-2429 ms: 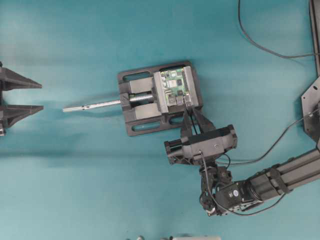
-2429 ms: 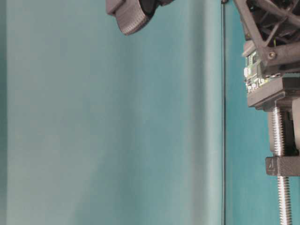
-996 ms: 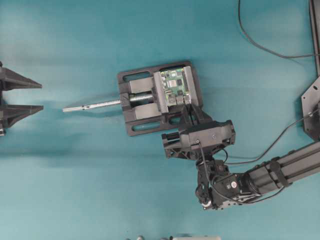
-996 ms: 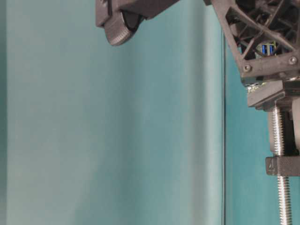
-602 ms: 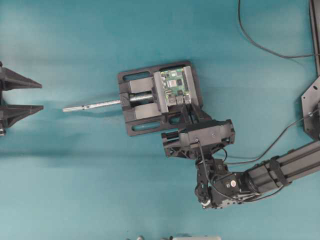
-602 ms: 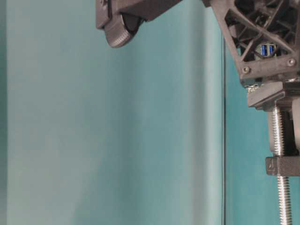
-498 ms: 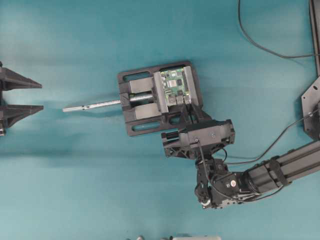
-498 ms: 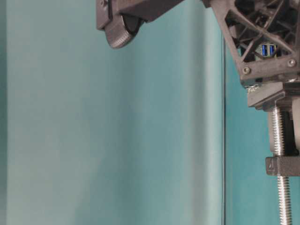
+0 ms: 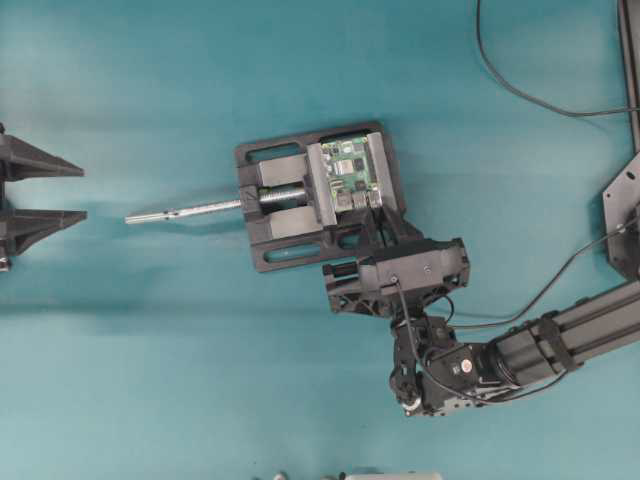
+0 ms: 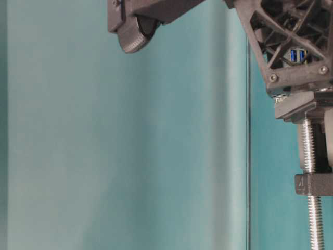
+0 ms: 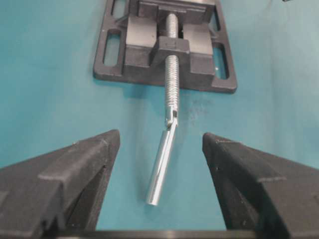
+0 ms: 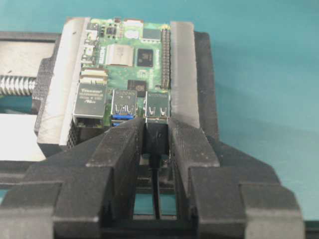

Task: Insert the USB into the fixed PCB.
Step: 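Hold the plug seated in the port, then open the right gripper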

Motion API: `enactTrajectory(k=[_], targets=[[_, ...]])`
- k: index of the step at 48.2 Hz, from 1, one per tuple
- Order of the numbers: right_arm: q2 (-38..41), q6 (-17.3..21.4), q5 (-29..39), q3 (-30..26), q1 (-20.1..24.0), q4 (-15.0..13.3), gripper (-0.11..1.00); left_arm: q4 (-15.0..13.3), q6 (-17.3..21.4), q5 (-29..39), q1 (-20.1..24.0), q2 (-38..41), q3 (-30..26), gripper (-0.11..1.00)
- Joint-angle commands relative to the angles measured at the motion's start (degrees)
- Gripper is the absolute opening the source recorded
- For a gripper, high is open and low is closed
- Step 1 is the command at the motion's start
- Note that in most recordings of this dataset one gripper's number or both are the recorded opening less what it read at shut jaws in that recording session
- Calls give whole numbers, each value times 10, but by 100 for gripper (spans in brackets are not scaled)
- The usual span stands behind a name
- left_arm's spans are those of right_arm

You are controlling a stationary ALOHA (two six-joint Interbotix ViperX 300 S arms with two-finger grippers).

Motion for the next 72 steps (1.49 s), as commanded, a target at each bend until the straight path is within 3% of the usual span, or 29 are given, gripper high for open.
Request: enactTrajectory(k=[1, 36, 72], targets=[[-15, 1, -8, -8, -16, -2, 21, 2, -4, -4, 1, 4, -7, 83], [-15, 4, -6, -14, 11, 8, 21, 2, -4, -4, 1, 4, -7, 83], [-15, 5, -3, -13, 11, 8, 21, 2, -4, -4, 1, 4, -7, 83]])
